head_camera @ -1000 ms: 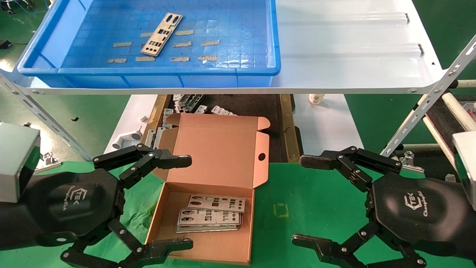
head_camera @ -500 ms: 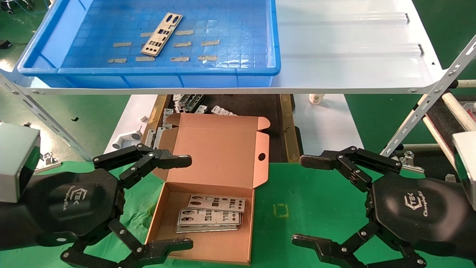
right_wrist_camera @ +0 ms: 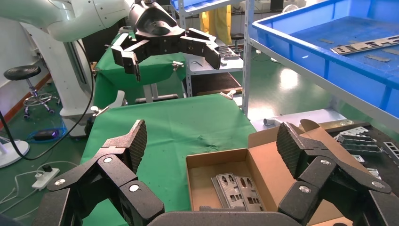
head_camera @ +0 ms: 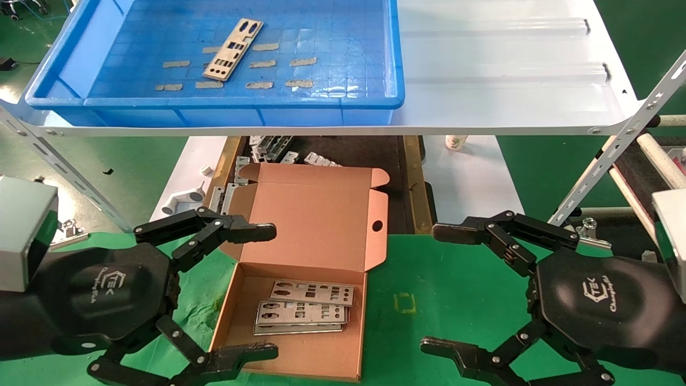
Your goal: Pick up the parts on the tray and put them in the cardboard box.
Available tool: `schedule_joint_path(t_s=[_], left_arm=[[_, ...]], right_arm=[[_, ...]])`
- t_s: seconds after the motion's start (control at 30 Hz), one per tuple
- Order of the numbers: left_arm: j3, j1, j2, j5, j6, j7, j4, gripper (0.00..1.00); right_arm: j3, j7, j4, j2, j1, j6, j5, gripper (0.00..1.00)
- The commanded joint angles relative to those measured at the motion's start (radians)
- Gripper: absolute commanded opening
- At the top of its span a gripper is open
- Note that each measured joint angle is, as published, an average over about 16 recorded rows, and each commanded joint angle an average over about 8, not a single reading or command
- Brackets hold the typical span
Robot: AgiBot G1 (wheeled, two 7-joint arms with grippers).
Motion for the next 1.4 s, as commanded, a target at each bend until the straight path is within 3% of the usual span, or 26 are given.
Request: schedule_joint_path(t_s=[0.03,1.4], left_arm=[[0.0,0.0,0.0,0.0,0.0,0.0,0.0,1.0],[0.0,0.0,0.0,0.0,0.0,0.0,0.0,1.0]], right_arm=[[0.0,0.0,0.0,0.0,0.0,0.0,0.0,1.0],[0.0,0.0,0.0,0.0,0.0,0.0,0.0,1.0]])
